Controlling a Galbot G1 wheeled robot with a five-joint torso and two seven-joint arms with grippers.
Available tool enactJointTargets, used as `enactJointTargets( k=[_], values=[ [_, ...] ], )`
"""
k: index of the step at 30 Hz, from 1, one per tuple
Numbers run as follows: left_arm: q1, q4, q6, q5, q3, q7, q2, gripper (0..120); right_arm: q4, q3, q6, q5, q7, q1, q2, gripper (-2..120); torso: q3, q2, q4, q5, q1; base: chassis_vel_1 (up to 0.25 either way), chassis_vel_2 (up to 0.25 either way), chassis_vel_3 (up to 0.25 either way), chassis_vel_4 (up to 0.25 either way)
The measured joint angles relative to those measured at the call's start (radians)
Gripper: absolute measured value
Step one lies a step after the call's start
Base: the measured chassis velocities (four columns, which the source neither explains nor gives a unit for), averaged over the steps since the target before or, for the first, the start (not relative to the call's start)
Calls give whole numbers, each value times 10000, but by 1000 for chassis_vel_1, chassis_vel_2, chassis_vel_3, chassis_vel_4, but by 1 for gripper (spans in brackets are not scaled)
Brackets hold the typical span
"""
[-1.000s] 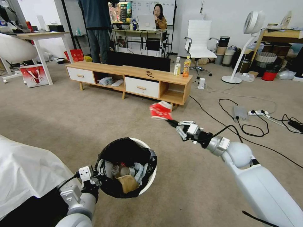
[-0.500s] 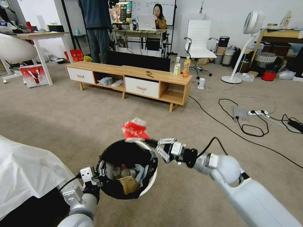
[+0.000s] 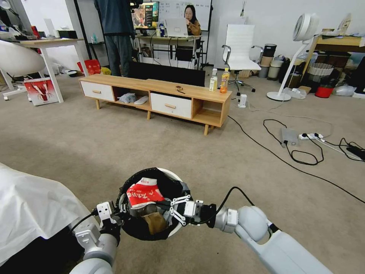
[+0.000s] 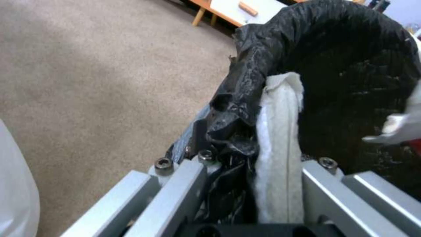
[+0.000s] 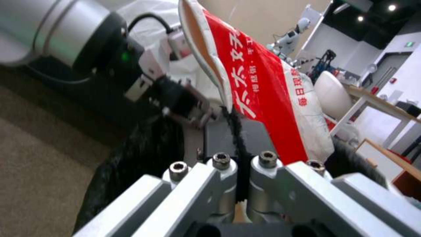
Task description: Pick up the trash bin and place the garbage on the floor into it.
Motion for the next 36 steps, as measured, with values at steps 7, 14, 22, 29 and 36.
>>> enactJointTargets(
  k=[7,14,22,29,36],
  values=[
    [-8,-5,0,-18,-17,6,5,6,-190,21,33,-87,17,36,86,0,0,0,0,0,0,0,0,0,0],
    [1,-5,-3,-21,-11,17,-5,6,-290,46,35,-142,79,73,144,8,0,0,0,0,0,0,0,0,0],
    [41,-18,-21,-24,-14,36,-1,6,-338,165,38,12,113,93,192,39,0,-1,0,0,-1,0,0,0,0],
    [18,-8,-30,-22,5,38,-12,6,-332,198,37,99,135,79,133,64,1,-1,0,1,0,0,0,0,0],
    [10,-6,-36,-21,-23,38,-16,6,-340,209,38,190,240,87,134,88,0,0,0,0,0,0,0,0,0]
  ],
)
